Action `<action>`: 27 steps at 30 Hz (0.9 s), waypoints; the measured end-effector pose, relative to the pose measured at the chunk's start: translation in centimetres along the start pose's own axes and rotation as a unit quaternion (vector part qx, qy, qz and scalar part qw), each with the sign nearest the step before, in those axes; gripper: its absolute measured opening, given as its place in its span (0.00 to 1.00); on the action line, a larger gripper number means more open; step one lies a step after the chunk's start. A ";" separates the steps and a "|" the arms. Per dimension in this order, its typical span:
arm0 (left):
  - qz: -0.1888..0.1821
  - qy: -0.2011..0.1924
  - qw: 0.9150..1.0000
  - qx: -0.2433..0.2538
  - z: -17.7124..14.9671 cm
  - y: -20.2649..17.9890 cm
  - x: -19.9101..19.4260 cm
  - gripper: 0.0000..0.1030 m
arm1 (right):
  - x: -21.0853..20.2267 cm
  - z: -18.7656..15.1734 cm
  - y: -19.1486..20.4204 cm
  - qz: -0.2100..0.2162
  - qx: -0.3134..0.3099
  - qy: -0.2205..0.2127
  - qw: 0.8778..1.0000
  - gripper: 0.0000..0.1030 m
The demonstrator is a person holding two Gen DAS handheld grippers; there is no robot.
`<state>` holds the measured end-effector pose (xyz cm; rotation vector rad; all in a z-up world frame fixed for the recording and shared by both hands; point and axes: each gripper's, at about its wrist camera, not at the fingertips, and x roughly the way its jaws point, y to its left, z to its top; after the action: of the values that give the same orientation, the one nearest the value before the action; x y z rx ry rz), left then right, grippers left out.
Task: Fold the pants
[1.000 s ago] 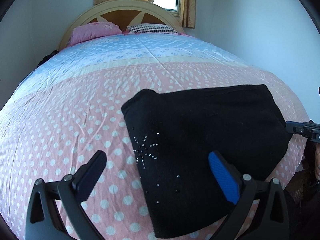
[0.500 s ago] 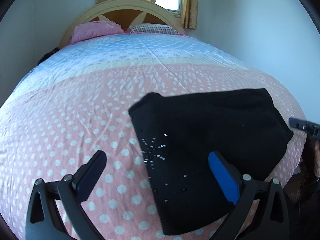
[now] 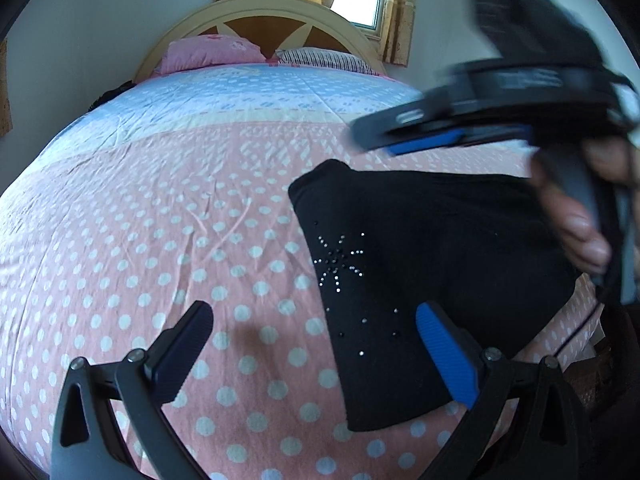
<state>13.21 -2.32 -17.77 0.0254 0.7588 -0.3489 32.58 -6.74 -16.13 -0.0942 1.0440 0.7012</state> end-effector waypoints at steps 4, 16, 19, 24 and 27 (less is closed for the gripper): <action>-0.003 -0.001 1.000 0.006 -0.3 -0.1 0.3 1.00 | 2.7 -0.9 -1.9 -0.049 0.018 0.009 0.999 0.13; -0.010 -0.006 1.000 -0.013 -0.6 0.1 -0.5 1.00 | -9.9 -7.7 -2.2 -0.027 0.061 -0.118 0.991 0.44; -0.001 -0.024 1.000 -0.012 -0.1 0.0 -1.3 1.00 | -12.0 -12.9 -2.5 -0.037 0.071 -0.112 0.990 0.59; 0.006 -0.011 1.000 0.002 -0.4 -0.4 -0.3 1.00 | -11.7 -18.6 -3.0 -0.064 0.057 -0.110 0.990 0.62; -0.011 -0.003 1.000 -0.021 -0.6 0.0 0.3 1.00 | -15.3 -19.6 -4.0 -0.030 0.094 -0.185 0.978 0.62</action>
<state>13.00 -2.32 -18.43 -0.0230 0.7603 -0.3547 15.21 -24.94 -14.85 0.1641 0.7405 0.5372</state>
